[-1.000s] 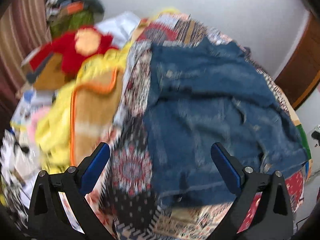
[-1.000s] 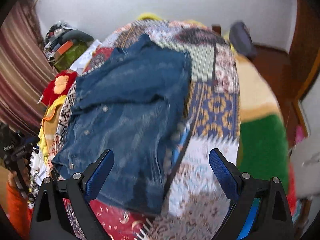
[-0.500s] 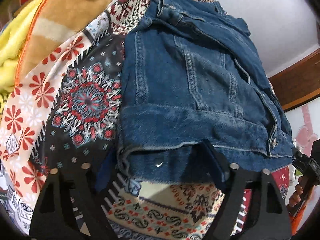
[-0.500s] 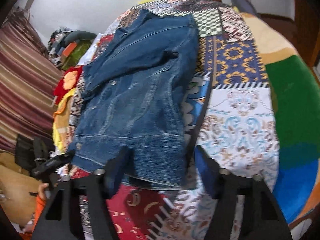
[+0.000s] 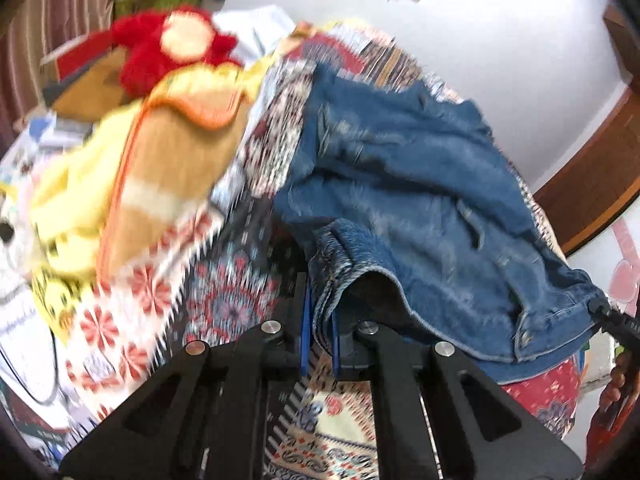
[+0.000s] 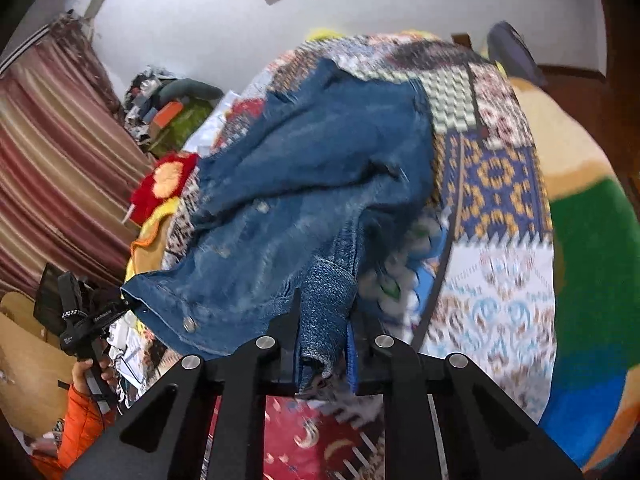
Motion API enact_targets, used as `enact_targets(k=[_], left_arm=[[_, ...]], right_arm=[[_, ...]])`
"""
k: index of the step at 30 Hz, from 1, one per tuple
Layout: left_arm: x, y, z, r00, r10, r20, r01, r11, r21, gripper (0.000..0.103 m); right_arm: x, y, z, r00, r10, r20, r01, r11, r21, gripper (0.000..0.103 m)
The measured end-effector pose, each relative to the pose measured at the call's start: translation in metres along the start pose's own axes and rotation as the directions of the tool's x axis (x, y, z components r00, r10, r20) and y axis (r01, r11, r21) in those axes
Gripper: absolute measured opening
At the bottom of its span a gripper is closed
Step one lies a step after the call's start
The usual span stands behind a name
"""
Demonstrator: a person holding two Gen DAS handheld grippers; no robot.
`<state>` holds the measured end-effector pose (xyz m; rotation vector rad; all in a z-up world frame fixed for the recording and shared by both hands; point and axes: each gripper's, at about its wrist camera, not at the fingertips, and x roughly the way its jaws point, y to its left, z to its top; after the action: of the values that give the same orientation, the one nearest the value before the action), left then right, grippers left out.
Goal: Fold large clothes
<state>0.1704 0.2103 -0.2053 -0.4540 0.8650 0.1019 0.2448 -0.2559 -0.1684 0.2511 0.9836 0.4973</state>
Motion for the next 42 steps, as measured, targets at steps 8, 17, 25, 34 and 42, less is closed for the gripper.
enact_targets(k=[8,17,25,34,42], left_arm=[[-0.021,-0.039,0.072,0.988,-0.007,0.154,-0.013,0.991,0.131,0.007],[0.001,-0.074,0.164,0.965,-0.005,0.261,-0.054,0.974,0.22,0.007],[0.069,-0.079,0.236,0.971,0.038,0.236,-0.088,0.974,0.207,0.007],[0.197,-0.054,0.282,0.993,0.093,0.066,-0.101,0.986,0.132,0.007],[0.258,-0.043,0.262,0.985,0.169,-0.014,-0.165,0.972,0.165,0.014]], right_arm=[[-0.011,0.021,0.066,0.992,0.012,0.122,-0.002,0.997,-0.083,0.011],[0.003,0.024,0.171,0.973,0.002,0.231,0.018,0.996,-0.084,0.01],[0.067,0.01,0.267,0.971,-0.049,0.235,0.058,0.998,-0.034,0.01],[0.197,-0.043,0.318,0.979,-0.176,0.104,0.174,0.984,0.035,0.01],[0.253,-0.105,0.317,0.997,-0.072,-0.002,0.071,0.971,0.227,0.01]])
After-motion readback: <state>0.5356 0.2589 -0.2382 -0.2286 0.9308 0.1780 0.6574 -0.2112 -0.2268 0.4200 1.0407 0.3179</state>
